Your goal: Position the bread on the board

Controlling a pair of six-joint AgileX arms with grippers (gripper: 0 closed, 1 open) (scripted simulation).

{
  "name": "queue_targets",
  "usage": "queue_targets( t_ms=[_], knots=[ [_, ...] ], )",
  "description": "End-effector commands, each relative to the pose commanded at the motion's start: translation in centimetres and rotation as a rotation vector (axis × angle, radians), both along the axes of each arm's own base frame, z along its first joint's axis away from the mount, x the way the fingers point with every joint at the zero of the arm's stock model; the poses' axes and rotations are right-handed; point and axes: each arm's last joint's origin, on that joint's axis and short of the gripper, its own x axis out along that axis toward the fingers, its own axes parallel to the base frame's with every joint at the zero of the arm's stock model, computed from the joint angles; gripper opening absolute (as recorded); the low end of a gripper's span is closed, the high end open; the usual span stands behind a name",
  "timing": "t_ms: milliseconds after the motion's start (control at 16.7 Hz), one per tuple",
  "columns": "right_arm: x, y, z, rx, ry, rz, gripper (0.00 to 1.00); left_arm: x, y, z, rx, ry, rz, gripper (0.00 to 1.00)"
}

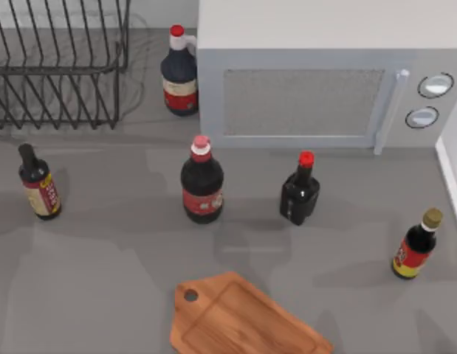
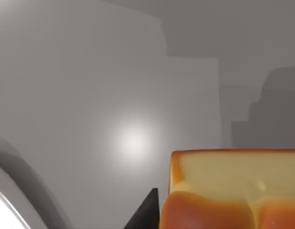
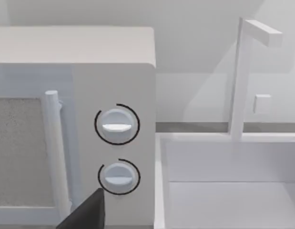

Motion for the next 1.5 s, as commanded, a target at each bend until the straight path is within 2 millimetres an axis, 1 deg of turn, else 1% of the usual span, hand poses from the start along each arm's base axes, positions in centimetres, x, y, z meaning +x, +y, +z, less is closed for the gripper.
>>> queue_targets(
  t_ms=[60, 180, 240, 360, 420, 540, 660, 780, 960, 1140, 1320, 1500],
  knots=[
    [0.0, 0.0, 0.0, 0.0, 0.0, 0.0, 1.0, 0.0, -0.2, 0.3, 0.001, -0.009, -0.014, 0.0],
    [0.0, 0.0, 0.0, 0.0, 0.0, 0.0, 1.0, 0.0, -1.1, 1.5, 0.004, -0.049, -0.089, 0.0],
    [0.0, 0.0, 0.0, 0.0, 0.0, 0.0, 1.0, 0.0, -1.9, 2.4, 0.008, -0.077, -0.151, 0.0],
    [0.0, 0.0, 0.0, 0.0, 0.0, 0.0, 1.0, -0.1, -4.2, 4.3, 0.017, -0.137, -0.321, 0.0],
    [0.0, 0.0, 0.0, 0.0, 0.0, 0.0, 1.0, -0.2, -5.7, 5.1, 0.022, -0.166, -0.428, 0.0],
    [0.0, 0.0, 0.0, 0.0, 0.0, 0.0, 1.0, -0.7, -9.3, 6.6, 0.033, -0.217, -0.679, 0.0],
    [0.0, 0.0, 0.0, 0.0, 0.0, 0.0, 1.0, -1.7, -13.5, 7.5, 0.043, -0.259, -0.97, 0.0],
    [0.0, 0.0, 0.0, 0.0, 0.0, 0.0, 1.0, -3.1, -17.9, 7.9, 0.054, -0.293, -1.282, 0.0],
    [0.0, 0.0, 0.0, 0.0, 0.0, 0.0, 1.0, -6.1, -24.3, 7.6, 0.069, -0.326, -1.763, 0.0],
    [0.0, 0.0, 0.0, 0.0, 0.0, 0.0, 1.0, -9.7, -29.8, 6.2, 0.076, -0.327, -2.222, 0.0],
    [0.0, 0.0, 0.0, 0.0, 0.0, 0.0, 1.0, -13.3, -33.9, 3.9, 0.069, -0.279, -2.62, 0.0],
    [0.0, 0.0, 0.0, 0.0, 0.0, 0.0, 1.0, -16.4, -36.3, 1.1, 0.049, -0.189, -2.929, 0.0]
  ],
)
